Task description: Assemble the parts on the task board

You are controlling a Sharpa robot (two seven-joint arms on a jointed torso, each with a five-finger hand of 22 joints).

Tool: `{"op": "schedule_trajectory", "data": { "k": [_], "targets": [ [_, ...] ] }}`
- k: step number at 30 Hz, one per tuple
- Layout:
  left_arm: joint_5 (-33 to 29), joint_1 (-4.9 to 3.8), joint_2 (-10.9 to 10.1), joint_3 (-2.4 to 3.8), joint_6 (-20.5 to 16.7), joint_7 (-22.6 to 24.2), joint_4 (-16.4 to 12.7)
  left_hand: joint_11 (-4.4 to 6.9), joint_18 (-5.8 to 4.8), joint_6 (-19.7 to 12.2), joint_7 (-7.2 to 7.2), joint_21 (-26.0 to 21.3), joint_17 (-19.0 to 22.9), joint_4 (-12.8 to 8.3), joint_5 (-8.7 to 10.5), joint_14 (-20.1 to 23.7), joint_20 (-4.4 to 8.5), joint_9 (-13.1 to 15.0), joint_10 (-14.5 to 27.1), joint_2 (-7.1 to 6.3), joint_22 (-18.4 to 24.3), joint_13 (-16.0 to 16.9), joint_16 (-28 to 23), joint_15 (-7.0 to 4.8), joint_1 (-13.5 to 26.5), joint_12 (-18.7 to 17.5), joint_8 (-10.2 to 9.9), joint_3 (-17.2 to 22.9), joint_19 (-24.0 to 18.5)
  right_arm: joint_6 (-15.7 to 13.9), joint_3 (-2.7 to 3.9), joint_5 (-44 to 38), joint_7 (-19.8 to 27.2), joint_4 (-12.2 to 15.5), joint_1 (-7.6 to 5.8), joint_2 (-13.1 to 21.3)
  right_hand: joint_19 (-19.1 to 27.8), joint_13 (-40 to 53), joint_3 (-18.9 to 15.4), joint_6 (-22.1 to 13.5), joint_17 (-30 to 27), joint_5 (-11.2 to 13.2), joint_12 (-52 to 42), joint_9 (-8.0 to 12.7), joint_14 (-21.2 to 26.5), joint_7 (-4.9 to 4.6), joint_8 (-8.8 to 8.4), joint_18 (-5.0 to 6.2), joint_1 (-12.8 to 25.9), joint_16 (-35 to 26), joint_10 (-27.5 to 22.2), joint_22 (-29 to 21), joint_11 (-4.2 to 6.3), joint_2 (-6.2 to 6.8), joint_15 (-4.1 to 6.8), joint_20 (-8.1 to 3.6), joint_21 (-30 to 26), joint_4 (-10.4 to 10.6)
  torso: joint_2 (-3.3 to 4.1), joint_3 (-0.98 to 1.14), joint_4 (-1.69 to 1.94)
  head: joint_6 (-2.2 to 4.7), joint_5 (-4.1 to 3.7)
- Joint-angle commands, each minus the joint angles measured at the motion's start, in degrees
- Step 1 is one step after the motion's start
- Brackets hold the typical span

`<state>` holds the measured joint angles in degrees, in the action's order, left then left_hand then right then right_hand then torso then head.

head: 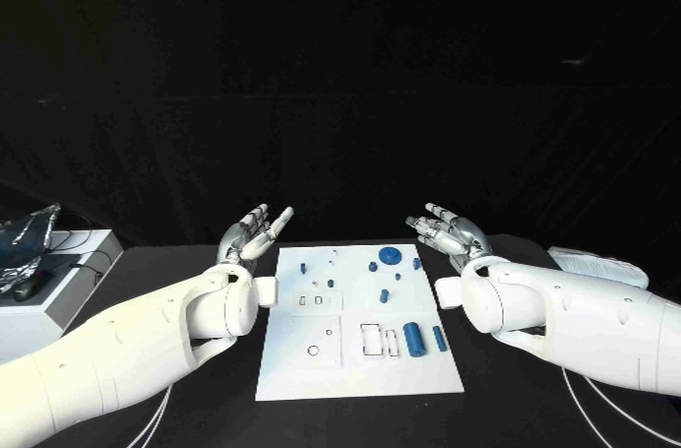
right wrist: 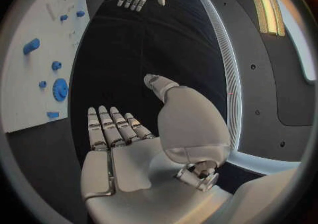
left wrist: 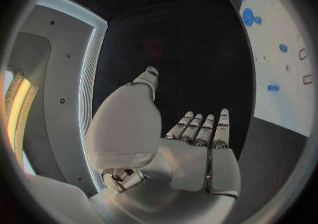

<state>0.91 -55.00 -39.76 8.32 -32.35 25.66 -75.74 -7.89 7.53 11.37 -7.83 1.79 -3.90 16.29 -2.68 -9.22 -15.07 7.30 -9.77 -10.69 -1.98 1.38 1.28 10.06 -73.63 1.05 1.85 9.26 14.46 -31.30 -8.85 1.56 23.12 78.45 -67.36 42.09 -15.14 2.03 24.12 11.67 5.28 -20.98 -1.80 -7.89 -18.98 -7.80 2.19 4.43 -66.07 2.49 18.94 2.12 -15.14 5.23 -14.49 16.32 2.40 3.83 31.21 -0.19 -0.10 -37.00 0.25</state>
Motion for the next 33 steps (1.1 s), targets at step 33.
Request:
{"op": "schedule_trajectory", "data": {
  "k": [33],
  "targets": [
    [12.5, -0.1, -8.5, 4.25, 15.0, -5.7, -5.9, 4.72, 2.72, 46.1, 0.01, 31.9, -33.0, -7.7, -0.42, -58.5, 8.96, 13.9, -64.6, 0.56, -15.3, 9.2, 40.0, -9.93, -7.5, 14.5, 16.2, 18.3, 49.5, 8.5, -0.73, -72.4, -15.3, -14.7, -5.39, -6.3, -49.6, 2.4, 5.7, 46.8, 26.6, 3.0, -1.8, -7.3, -64.7, -1.32, 8.11, 5.01, -9.5, 35.7, 54.5, 35.1, 10.64, 4.72, 15.21, -11.14, 53.4, -9.4, 5.39, -0.6, 1.06, 0.17, -0.82]
  ]
}}
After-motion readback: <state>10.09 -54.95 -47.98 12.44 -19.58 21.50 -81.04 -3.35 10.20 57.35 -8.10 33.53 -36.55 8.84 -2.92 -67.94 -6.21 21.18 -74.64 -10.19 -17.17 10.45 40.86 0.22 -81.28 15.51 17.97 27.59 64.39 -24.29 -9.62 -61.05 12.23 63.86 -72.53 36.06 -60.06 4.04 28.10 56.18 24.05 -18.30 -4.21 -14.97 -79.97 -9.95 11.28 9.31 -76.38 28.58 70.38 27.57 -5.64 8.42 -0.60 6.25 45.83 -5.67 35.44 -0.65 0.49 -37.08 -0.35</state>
